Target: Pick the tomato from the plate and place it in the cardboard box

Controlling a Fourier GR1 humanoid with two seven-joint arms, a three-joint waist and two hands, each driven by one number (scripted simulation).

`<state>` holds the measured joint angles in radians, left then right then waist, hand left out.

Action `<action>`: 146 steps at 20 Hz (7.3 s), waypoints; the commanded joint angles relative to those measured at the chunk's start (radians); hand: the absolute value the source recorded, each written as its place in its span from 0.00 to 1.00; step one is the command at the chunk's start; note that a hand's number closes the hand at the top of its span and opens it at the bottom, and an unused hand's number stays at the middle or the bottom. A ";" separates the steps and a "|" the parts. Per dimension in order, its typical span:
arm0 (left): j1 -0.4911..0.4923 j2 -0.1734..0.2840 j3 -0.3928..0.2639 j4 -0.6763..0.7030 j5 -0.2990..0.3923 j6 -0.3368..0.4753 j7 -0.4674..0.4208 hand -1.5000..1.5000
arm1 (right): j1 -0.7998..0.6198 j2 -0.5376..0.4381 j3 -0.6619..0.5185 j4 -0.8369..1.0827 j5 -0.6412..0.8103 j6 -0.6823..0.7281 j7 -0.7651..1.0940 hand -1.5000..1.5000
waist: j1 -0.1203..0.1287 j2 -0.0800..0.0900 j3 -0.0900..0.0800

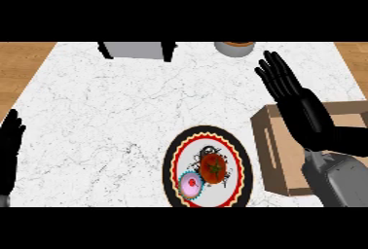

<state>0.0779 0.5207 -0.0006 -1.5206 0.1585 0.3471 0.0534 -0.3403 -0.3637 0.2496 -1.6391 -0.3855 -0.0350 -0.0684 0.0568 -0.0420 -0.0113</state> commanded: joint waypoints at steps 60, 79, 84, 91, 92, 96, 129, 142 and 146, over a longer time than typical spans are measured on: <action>-0.322 -0.178 -0.077 0.057 -0.182 -0.478 -0.155 0.50 | 0.235 -0.030 0.481 -0.325 1.676 0.335 -0.066 0.00 | -0.059 0.042 0.011; -0.292 -0.248 -0.014 -0.052 -0.241 -0.551 -0.091 0.50 | 0.201 0.167 0.422 -0.087 1.817 0.319 -0.167 0.00 | -0.057 0.041 0.011; -0.326 -0.232 0.029 -0.008 -0.237 -0.572 -0.083 0.50 | 0.138 0.222 0.360 0.096 1.872 0.224 -0.154 0.00 | -0.055 0.042 0.011; -0.295 -0.271 0.031 0.013 -0.294 -0.571 -0.160 0.50 | 0.151 0.239 0.324 0.120 1.898 0.227 -0.211 0.00 | -0.056 0.042 0.011; -0.277 -0.233 0.055 -0.102 -0.234 -0.620 -0.091 0.50 | 0.127 0.229 0.282 0.180 1.874 0.183 -0.233 0.00 | -0.052 0.042 0.011; -0.258 -0.265 0.030 -0.053 -0.304 -0.581 -0.128 0.50 | 0.146 0.227 0.340 0.221 1.923 0.082 -0.292 1.00 | -0.054 0.042 0.011; -0.256 -0.291 0.056 -0.061 -0.304 -0.580 -0.112 0.50 | 0.990 -0.432 0.063 -0.779 1.103 -0.091 -0.718 1.00 | -0.092 0.042 0.011; -0.283 -0.280 0.045 -0.058 -0.295 -0.618 -0.119 0.50 | 0.647 -0.414 -0.394 -0.620 0.511 0.183 -0.327 1.00 | -0.030 0.051 0.010; -0.302 -0.288 0.040 -0.028 -0.306 -0.617 -0.129 0.50 | 0.393 -0.496 -0.426 -0.393 0.546 0.231 -0.287 1.00 | -0.030 0.048 0.011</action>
<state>-0.2131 0.2256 0.0311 -1.5576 -0.1569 -0.2546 -0.0790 0.2307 -0.7923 -0.1012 -2.1706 0.2156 0.1276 -0.4051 0.0217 0.0079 -0.0015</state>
